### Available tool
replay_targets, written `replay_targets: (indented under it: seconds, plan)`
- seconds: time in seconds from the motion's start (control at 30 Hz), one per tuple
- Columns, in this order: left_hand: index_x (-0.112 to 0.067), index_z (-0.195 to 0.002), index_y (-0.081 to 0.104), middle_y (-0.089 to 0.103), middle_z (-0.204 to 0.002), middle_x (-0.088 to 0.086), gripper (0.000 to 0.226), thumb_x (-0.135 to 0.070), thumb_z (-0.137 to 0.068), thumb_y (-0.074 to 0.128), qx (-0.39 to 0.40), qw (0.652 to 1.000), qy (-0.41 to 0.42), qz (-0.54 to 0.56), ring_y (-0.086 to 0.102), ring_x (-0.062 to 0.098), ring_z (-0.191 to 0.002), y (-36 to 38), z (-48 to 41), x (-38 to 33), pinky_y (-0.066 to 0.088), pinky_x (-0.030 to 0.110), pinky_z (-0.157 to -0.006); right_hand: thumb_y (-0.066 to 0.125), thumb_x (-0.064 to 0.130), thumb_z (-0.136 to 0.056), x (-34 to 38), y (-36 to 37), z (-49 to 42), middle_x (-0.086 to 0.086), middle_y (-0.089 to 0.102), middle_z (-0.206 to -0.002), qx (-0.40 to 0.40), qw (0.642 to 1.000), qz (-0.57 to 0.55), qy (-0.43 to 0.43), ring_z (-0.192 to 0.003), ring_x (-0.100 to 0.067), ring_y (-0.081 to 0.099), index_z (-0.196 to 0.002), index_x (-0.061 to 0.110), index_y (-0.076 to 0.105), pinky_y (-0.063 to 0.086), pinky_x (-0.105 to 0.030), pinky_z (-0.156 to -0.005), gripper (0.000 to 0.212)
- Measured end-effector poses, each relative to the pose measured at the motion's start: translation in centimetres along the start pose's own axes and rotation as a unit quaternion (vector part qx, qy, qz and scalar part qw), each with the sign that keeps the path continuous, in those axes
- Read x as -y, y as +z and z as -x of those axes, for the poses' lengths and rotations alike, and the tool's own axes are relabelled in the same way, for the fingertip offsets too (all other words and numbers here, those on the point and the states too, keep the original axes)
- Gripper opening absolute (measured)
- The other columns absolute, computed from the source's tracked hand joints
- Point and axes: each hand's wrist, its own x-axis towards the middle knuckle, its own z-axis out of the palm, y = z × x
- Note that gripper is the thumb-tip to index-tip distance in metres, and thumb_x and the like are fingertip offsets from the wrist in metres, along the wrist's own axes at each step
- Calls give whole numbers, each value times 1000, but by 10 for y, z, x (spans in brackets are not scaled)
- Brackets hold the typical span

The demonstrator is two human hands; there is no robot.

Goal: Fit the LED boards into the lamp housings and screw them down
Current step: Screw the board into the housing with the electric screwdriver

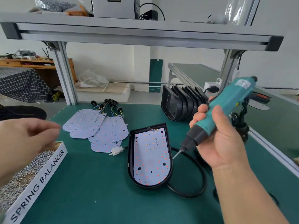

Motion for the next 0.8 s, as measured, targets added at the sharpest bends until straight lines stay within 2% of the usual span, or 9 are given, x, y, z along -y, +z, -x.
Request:
replay_targets:
  seconds: [0.1,0.2,0.27,0.33,0.43,0.53,0.67,0.73,0.8]
  plan:
    - [-17,-80,69,70,-61,-3,12,-10,-88,63,58,992,9,116,64,6,-52,33,3,-23,52,15,-50,53,15,-80,-13,-7,7,5,63,-83,-36,999,-14,-14,-65,-7,58,-102,30,53,52,-22,-68,26]
    - [-12,-80,68,68,-57,1,17,1,-87,59,134,966,-27,221,62,6,-49,79,14,-49,50,12,-48,61,25,-80,-15,-11,12,10,55,-73,-40,999,0,-25,-57,-3,51,-97,30,54,49,-19,-63,19]
    - [-13,-71,72,66,-57,1,25,5,-85,61,177,949,-57,255,60,7,-49,100,20,-52,50,13,-50,82,44,-63,-13,-12,13,11,51,-67,-30,999,-12,-11,-53,-3,46,-95,27,55,47,-19,-59,45]
    - [-15,-65,75,64,-58,2,33,7,-84,60,213,942,-69,252,58,8,-50,114,29,-51,50,17,-54,88,52,-51,-14,-12,16,11,49,-66,-42,999,-19,-1,-50,-4,45,-94,25,56,46,-18,-57,60]
    - [-20,-68,77,65,-59,2,34,6,-83,62,244,943,-68,214,60,8,-54,125,43,-41,49,25,-64,64,44,-77,-19,-13,17,12,48,-64,-72,997,2,-10,-50,-3,45,-97,26,57,45,-19,-57,28]
    - [-15,-77,74,69,-63,4,22,5,-81,66,241,944,-76,213,64,11,-57,126,47,-34,53,21,-59,60,46,-82,-18,-11,18,7,50,-72,-60,998,-21,-24,-61,-8,48,-107,25,56,42,-25,-70,33]
    - [-16,-67,75,71,-65,7,21,-5,-82,66,240,940,-108,219,64,12,-54,127,49,-33,52,17,-51,51,40,-86,-13,-8,19,3,59,-85,-35,997,-48,-51,-76,-12,59,-108,24,58,54,-34,-86,27]
    - [-21,-65,75,70,-64,3,24,-10,-84,65,247,941,-107,204,61,9,-52,130,52,-34,49,16,-48,49,35,-86,-13,-7,19,6,60,-81,-49,995,-51,-64,-72,-9,60,-101,25,57,55,-31,-84,19]
    - [-22,-64,74,70,-62,2,26,-13,-86,64,253,942,-103,197,60,8,-50,132,54,-34,47,15,-47,53,29,-84,-14,-6,18,9,57,-75,-82,993,-33,-74,-62,-7,55,-92,26,53,54,-25,-72,8]
